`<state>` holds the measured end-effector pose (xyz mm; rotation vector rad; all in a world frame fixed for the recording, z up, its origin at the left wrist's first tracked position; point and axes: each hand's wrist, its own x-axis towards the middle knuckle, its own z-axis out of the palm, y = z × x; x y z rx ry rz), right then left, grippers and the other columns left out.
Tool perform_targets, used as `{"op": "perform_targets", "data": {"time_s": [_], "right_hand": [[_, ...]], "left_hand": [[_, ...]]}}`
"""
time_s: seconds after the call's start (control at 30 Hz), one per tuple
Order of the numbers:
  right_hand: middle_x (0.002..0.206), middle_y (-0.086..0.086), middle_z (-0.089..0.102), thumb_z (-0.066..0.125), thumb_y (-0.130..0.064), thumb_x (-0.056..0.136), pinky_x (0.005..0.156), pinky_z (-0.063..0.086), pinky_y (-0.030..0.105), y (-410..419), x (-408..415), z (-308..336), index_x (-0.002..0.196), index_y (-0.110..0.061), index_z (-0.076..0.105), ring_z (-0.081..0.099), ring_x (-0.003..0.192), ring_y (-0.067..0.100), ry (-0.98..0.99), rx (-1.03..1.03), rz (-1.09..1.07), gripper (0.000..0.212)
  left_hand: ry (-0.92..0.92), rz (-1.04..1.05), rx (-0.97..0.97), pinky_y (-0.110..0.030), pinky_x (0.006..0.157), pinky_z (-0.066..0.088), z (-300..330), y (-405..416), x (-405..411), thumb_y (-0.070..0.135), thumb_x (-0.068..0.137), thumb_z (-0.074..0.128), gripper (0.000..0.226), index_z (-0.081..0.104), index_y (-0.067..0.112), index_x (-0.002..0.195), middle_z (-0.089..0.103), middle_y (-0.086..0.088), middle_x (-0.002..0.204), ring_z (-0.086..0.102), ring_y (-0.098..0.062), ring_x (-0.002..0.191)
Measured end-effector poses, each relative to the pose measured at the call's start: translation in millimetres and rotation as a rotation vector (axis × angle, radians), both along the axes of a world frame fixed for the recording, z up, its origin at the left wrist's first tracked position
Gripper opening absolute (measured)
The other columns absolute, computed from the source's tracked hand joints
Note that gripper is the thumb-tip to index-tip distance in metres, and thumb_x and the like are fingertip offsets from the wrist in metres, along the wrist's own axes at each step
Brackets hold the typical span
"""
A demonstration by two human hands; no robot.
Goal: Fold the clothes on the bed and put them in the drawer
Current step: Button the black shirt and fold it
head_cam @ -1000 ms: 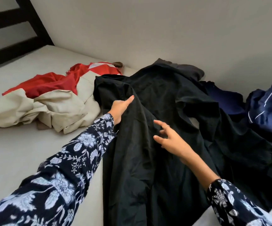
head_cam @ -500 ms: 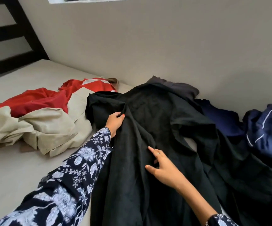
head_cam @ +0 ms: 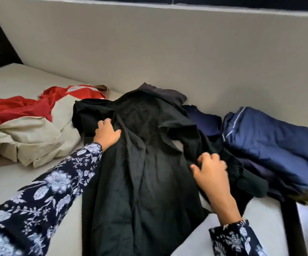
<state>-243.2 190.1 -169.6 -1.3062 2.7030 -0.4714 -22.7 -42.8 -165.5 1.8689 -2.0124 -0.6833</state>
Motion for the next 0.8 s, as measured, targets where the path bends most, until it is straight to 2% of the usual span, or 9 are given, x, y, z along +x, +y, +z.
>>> {"op": "perform_targets", "data": {"time_s": [0.1, 0.17, 0.33, 0.4, 0.5, 0.57, 0.67, 0.73, 0.8], "right_hand": [[0.121, 0.023, 0.05, 0.078, -0.022, 0.073, 0.089, 0.04, 0.051, 23, -32, 8, 0.123, -0.002, 0.053, 0.046, 0.115, 0.044, 0.175, -0.119, -0.228, 0.059], [0.128, 0.02, 0.05, 0.075, -0.022, 0.077, 0.096, 0.038, 0.049, 30, -53, 12, 0.13, -0.004, 0.044, 0.045, 0.122, 0.041, 0.107, 0.011, -0.279, 0.064], [0.126, 0.015, 0.057, 0.055, -0.014, 0.088, 0.097, 0.042, 0.043, 37, -72, 8, 0.122, -0.007, 0.05, 0.05, 0.122, 0.034, 0.045, 0.246, -0.24, 0.035], [0.12, 0.016, 0.06, 0.056, -0.013, 0.085, 0.089, 0.046, 0.038, 38, -77, 14, 0.112, -0.007, 0.056, 0.053, 0.116, 0.035, -0.022, 0.225, -0.165, 0.028], [0.103, 0.012, 0.065, 0.059, -0.021, 0.081, 0.081, 0.048, 0.034, 36, -83, 32, 0.095, -0.008, 0.059, 0.06, 0.099, 0.03, -0.301, 0.144, -0.079, 0.019], [0.089, 0.007, 0.064, 0.059, -0.018, 0.086, 0.077, 0.048, 0.033, 35, -80, 48, 0.088, -0.008, 0.057, 0.061, 0.085, 0.024, -0.497, 0.08, -0.004, 0.01], [0.078, 0.005, 0.063, 0.056, -0.004, 0.091, 0.068, 0.05, 0.03, 31, -64, 71, 0.08, -0.009, 0.058, 0.06, 0.069, 0.016, -0.808, -0.066, 0.143, 0.013], [0.08, 0.006, 0.067, 0.055, 0.0, 0.092, 0.067, 0.053, 0.026, 26, -51, 80, 0.088, -0.007, 0.063, 0.064, 0.068, 0.014, -0.892, -0.148, 0.293, 0.011], [0.088, 0.001, 0.071, 0.053, -0.003, 0.095, 0.069, 0.051, 0.019, 24, -36, 80, 0.101, -0.008, 0.064, 0.068, 0.079, 0.009, -0.93, -0.169, 0.441, 0.014]], "left_hand": [[0.023, -0.088, -0.018, -0.041, 0.111, 0.03, 19, 17, -22, 0.027, 0.09, 0.061, 0.059, 0.037, 0.004, 0.14, 0.032, -0.021, 0.142, 0.039, -0.041, 0.129], [0.032, -0.148, -0.014, -0.036, 0.11, 0.032, 31, 36, -43, 0.027, 0.089, 0.062, 0.056, 0.044, 0.005, 0.137, 0.039, -0.021, 0.139, 0.042, -0.038, 0.128], [0.137, -0.276, 0.124, -0.029, 0.099, 0.04, 41, 93, -79, 0.03, 0.088, 0.064, 0.05, 0.052, 0.008, 0.131, 0.054, -0.012, 0.131, 0.052, -0.025, 0.122], [0.201, -0.298, 0.206, -0.028, 0.083, 0.046, 44, 114, -85, 0.031, 0.09, 0.062, 0.038, 0.058, 0.01, 0.121, 0.062, -0.009, 0.116, 0.06, -0.024, 0.106], [0.271, -0.356, 0.418, -0.02, 0.061, 0.043, 53, 152, -88, 0.033, 0.096, 0.053, 0.025, 0.06, 0.011, 0.106, 0.064, -0.009, 0.104, 0.059, -0.017, 0.08], [0.321, -0.422, 0.649, -0.02, 0.073, 0.05, 55, 178, -90, 0.047, 0.097, 0.045, 0.046, 0.055, 0.01, 0.121, 0.062, -0.013, 0.12, 0.064, -0.02, 0.093], [0.479, -0.496, 0.908, -0.036, 0.099, 0.046, 46, 211, -106, 0.073, 0.084, 0.038, 0.081, 0.023, 0.025, 0.148, 0.043, -0.01, 0.144, 0.056, -0.029, 0.118], [0.739, -0.418, 0.939, -0.042, 0.091, 0.051, 46, 222, -124, 0.088, 0.06, 0.049, 0.107, 0.013, 0.039, 0.149, 0.043, -0.003, 0.145, 0.061, -0.026, 0.108], [0.958, -0.27, 0.911, -0.041, 0.077, 0.056, 56, 223, -139, 0.085, 0.049, 0.064, 0.111, 0.029, 0.036, 0.143, 0.058, -0.001, 0.13, 0.066, -0.023, 0.102]]}}
